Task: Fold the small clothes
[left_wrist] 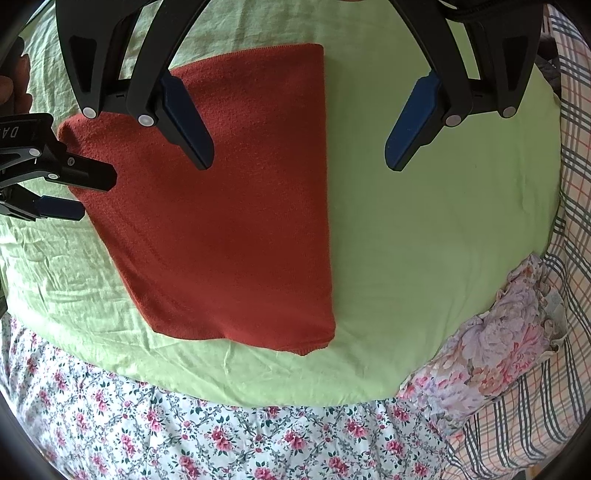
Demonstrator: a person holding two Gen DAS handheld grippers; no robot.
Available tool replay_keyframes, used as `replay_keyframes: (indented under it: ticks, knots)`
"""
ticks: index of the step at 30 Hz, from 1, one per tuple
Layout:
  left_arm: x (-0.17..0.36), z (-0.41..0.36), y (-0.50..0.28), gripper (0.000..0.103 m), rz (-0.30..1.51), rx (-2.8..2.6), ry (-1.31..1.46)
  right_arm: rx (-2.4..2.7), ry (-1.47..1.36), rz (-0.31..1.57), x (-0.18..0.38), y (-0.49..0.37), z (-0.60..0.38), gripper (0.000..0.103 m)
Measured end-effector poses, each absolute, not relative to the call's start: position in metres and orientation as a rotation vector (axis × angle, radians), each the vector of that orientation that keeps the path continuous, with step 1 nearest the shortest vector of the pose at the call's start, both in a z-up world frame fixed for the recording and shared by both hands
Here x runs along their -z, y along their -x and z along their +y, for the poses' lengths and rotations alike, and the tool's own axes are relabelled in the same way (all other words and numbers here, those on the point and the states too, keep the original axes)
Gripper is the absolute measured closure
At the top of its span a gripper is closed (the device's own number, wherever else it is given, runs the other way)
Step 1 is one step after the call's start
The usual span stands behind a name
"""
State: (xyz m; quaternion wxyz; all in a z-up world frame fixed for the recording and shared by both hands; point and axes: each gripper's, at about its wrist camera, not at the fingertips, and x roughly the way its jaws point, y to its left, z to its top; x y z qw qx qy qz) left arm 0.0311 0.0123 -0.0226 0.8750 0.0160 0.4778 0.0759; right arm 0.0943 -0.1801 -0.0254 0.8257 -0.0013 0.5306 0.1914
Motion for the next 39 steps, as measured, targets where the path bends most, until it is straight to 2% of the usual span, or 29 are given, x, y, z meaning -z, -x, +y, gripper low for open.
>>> replay_keyframes:
  ticks: [39]
  knots:
    - [0.0226,0.0113,-0.0308,0.008,0.996,-0.143,-0.002,-0.405,-0.005,1.126,0.0254,-0.0956,-0.1794,0.012]
